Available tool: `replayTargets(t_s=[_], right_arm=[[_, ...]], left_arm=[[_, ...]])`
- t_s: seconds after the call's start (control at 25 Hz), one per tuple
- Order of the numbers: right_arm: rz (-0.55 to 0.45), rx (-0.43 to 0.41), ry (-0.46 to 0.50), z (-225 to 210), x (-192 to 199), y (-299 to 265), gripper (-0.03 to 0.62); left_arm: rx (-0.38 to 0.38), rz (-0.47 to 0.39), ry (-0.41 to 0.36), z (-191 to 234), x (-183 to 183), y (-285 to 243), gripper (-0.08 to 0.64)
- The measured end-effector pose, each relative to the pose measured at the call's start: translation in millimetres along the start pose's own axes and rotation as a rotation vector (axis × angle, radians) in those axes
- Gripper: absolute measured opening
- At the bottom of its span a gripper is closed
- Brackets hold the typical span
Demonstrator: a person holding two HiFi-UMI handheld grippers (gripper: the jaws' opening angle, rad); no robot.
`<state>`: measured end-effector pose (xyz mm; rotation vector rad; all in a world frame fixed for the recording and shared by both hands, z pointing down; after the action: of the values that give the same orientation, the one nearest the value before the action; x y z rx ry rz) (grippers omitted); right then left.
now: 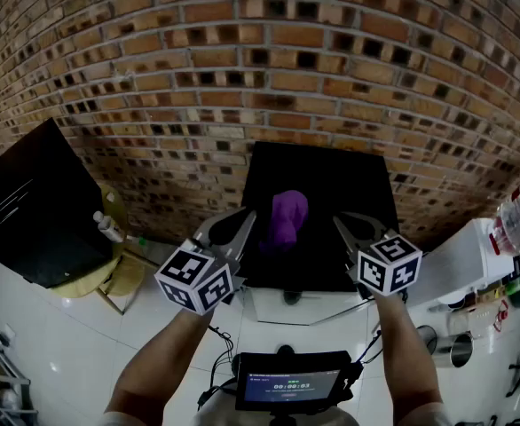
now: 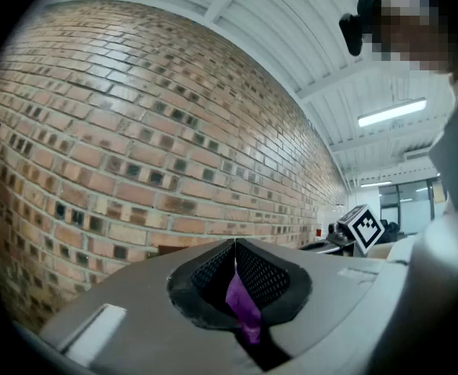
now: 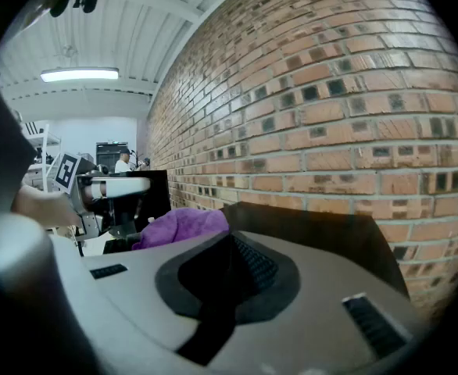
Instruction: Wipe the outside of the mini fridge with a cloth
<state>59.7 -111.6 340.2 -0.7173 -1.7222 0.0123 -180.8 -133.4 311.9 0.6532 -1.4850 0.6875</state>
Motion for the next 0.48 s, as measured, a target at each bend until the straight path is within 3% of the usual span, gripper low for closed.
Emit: replayTargets(t_s=[0.12, 0.32, 0.48], right_arm=[[-0.039, -0.023, 0.027, -2.1, -22.3, -29.3, 0.023], [-0.089, -0.002, 0.008, -2.8, -38.7, -43.1, 0.023], [-0.123, 0.032, -0.033, -6.9, -35.8, -33.5, 0.008]], left_arm=[[-0.013, 0.021, -0.076, 26.1, 3.3, -25.7, 0.0], [0.007, 0.045, -0.028, 41.1, 2.6, -43.1, 0.0], [-0.004, 0.107, -0.075, 34.9, 7.1, -47.6, 0.0]])
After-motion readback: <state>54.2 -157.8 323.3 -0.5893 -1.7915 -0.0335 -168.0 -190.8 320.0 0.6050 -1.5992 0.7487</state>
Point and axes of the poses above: the fingertips, and each gripper's own axes: y backward along the fingers, z to its left, x out of its underside, the point moved 6 cm from there along y, backward along the fingers, and after that the axes turned 14 degrees about -y, right-handed, at the moved point
